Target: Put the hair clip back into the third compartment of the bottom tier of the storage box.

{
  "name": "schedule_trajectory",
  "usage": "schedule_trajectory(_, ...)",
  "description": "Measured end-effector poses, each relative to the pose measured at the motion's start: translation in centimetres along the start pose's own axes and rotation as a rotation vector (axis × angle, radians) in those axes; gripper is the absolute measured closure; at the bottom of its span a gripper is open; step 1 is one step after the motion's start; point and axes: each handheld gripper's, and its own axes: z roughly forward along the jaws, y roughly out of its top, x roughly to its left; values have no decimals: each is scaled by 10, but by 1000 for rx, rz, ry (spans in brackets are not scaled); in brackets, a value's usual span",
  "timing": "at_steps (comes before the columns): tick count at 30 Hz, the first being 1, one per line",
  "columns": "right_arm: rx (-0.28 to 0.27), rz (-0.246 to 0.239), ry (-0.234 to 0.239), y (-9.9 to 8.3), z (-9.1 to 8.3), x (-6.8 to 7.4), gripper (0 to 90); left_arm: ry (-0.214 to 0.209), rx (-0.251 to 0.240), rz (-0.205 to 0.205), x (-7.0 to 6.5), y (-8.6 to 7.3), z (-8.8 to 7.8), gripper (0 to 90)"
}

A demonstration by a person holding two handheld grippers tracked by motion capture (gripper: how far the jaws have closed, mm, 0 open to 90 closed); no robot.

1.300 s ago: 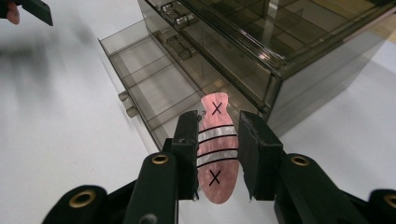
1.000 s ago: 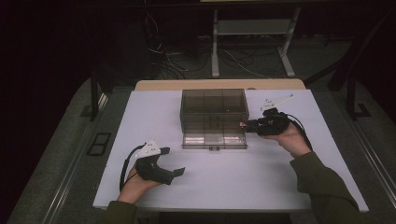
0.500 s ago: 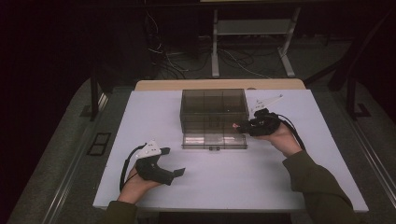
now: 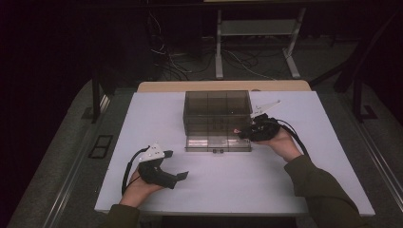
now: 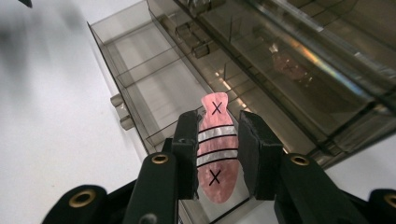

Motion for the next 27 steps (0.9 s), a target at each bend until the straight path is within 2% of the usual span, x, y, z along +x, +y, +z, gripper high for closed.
schedule_trajectory(16, 47, -2, -20, -7, 17, 2, 677, -9, -1, -1, -1, 0, 1, 0)
schedule_trajectory(27, 86, -4, -18, -10, 28, 4, 672, -11, 1, 1, -1, 0, 1, 0)
